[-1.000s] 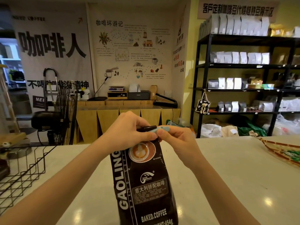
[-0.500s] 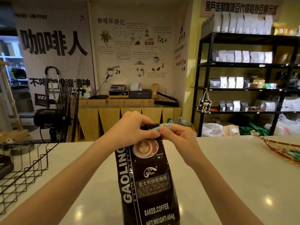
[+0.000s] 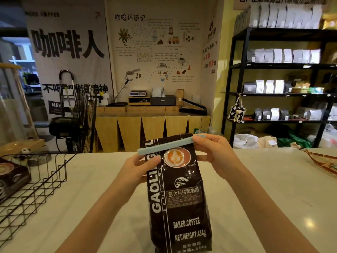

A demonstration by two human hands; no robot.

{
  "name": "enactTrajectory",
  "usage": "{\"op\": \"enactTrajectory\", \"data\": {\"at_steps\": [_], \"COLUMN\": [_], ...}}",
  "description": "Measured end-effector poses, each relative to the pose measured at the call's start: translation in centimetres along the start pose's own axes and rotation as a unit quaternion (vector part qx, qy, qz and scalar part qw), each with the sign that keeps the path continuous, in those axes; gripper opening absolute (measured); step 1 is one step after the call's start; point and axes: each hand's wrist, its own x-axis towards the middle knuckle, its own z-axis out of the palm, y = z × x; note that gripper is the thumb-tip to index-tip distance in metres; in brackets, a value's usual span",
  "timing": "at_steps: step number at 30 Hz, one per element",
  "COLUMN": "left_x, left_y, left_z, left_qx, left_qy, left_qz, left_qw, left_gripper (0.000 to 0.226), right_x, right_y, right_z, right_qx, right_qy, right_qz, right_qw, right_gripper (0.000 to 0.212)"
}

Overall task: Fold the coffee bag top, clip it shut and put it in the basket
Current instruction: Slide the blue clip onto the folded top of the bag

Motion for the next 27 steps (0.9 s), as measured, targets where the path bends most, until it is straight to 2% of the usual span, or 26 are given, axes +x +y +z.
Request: {"op": "enactTrajectory", "data": {"at_steps": [2,6,11,19,24,27], "left_x": [0.0,-0.2,-0.4,-0.8,-0.6,-0.4], "left_y": [-0.4,-0.6,-0.3,-0.4,-0.5,-0.4], "left_z": [0.7,1.5,1.4,0.6,0.5,0.2], "left_qx": [-0.076,-0.154,-0.135,-0.125,-0.131,-0.141], "left_qy": [0.031,0.057,0.071,0.099,0.102,0.092], "left_qz": [0.016,0.048,0.083,0.103,0.093,0.075], "left_qw": [0.997,0.985,0.985,0.982,0.982,0.983], "left_gripper": [0.018,0.017,0.013,0.014,0.013,0.011], "right_x": [0.0,-0.2,-0.3,-0.3,-0.3,-0.1], "right_y": [-0.1,0.1,0.7,2.2,2.4,2.3], "right_z": [-0.1,-0.1,0.4,1.4,1.5,1.3], "right_qx": [0.013,0.017,0.030,0.043,0.031,0.039], "right_qy": [-0.007,-0.022,-0.012,-0.016,-0.014,-0.040], "right_qz": [0.013,0.008,-0.035,-0.044,-0.057,-0.029], "right_qw": [1.000,1.000,0.999,0.998,0.998,0.998], "right_gripper": [0.012,0.013,0.024,0.023,0.023,0.030]}}
